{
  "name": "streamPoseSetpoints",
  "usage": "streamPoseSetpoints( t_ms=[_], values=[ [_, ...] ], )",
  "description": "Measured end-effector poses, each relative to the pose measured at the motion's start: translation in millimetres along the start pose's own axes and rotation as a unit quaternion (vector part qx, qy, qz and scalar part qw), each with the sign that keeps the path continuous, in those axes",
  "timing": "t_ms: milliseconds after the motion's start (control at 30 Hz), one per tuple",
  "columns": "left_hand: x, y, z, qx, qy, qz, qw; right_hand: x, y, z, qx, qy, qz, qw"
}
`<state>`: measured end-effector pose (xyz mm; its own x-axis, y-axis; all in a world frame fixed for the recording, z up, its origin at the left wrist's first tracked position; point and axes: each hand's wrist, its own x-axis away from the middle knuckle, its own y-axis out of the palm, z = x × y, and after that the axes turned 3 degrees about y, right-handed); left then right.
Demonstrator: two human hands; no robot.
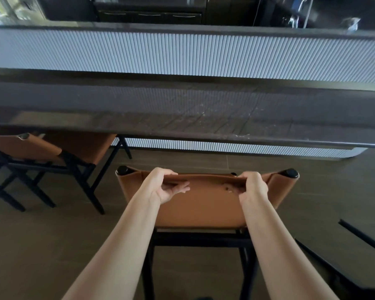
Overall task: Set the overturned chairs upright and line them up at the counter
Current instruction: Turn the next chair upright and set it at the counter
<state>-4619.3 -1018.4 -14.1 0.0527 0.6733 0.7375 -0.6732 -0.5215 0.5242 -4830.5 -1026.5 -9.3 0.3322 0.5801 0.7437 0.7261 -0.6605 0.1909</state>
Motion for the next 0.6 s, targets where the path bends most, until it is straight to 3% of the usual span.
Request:
streamPoseSetpoints(
  t_ms=[267, 600],
  values=[
    [-38.5, 24.3, 28.0, -0.078, 0.036, 0.034, 0.996, -26.2, 35.2, -26.2, 0.006, 0.003, -0.018, 1.000],
    [-58.0, 47.1, 58.1, -0.035, 0.015, 0.030, 0.999, -61.2, 61.3, -54.0, 0.035, 0.062, -0.065, 0.995]
  ],
)
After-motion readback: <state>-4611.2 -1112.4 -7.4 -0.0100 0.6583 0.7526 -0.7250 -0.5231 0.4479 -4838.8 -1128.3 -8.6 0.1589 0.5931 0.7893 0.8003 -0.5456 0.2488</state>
